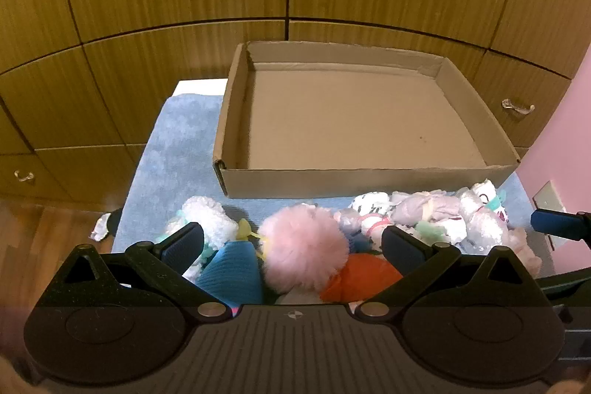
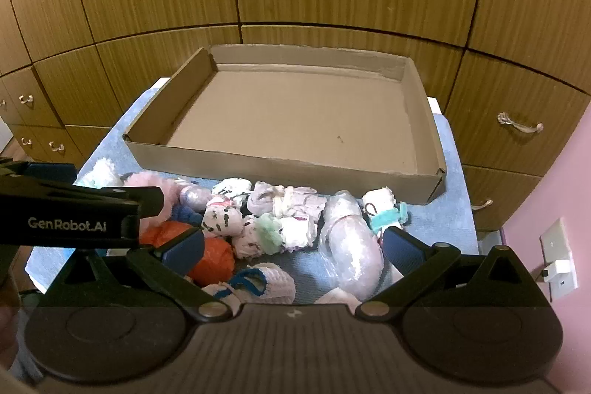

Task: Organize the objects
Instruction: 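Grasp the blue sock with the left tool while the right tool grasps the red-wrapped sock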

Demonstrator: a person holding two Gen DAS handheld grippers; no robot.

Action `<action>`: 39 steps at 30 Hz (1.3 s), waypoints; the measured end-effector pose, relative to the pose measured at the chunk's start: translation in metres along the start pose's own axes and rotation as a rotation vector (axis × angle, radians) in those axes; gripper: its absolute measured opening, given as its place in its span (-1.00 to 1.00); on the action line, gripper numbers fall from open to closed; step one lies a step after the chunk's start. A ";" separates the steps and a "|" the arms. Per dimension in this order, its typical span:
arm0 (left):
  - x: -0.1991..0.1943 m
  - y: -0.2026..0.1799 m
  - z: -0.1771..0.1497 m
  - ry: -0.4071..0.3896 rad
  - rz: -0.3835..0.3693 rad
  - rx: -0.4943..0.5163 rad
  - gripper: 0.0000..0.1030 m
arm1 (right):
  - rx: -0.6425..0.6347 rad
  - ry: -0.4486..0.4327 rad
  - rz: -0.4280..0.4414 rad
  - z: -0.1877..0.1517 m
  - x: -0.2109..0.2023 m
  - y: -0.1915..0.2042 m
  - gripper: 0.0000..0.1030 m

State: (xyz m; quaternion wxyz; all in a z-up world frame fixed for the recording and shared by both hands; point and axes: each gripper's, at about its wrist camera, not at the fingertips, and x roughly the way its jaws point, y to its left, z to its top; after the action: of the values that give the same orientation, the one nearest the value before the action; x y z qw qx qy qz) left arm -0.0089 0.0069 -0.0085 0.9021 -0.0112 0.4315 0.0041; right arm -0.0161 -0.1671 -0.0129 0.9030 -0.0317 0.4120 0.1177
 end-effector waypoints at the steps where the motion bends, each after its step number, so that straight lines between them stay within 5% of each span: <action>1: 0.000 0.001 0.000 -0.001 0.000 0.001 0.99 | 0.000 0.002 0.001 0.001 0.000 0.000 0.99; 12: -0.012 0.017 -0.007 -0.048 -0.012 -0.020 0.99 | 0.014 -0.022 -0.008 -0.005 -0.012 -0.008 0.99; 23: -0.015 0.038 -0.041 -0.068 0.039 -0.019 0.99 | 0.024 -0.081 -0.027 -0.053 -0.045 -0.026 0.99; 32: 0.005 0.041 -0.056 -0.041 0.036 -0.004 0.99 | 0.008 -0.078 0.005 -0.075 -0.031 -0.029 0.99; 39: 0.009 0.068 -0.058 -0.046 -0.048 -0.100 0.99 | -0.021 -0.124 0.040 -0.084 -0.029 -0.033 0.98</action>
State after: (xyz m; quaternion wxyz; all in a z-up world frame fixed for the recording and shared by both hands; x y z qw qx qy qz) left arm -0.0492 0.0736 -0.0533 0.9100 -0.0666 0.4093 0.0045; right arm -0.0883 -0.2178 -0.0475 0.9239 -0.0258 0.3546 0.1417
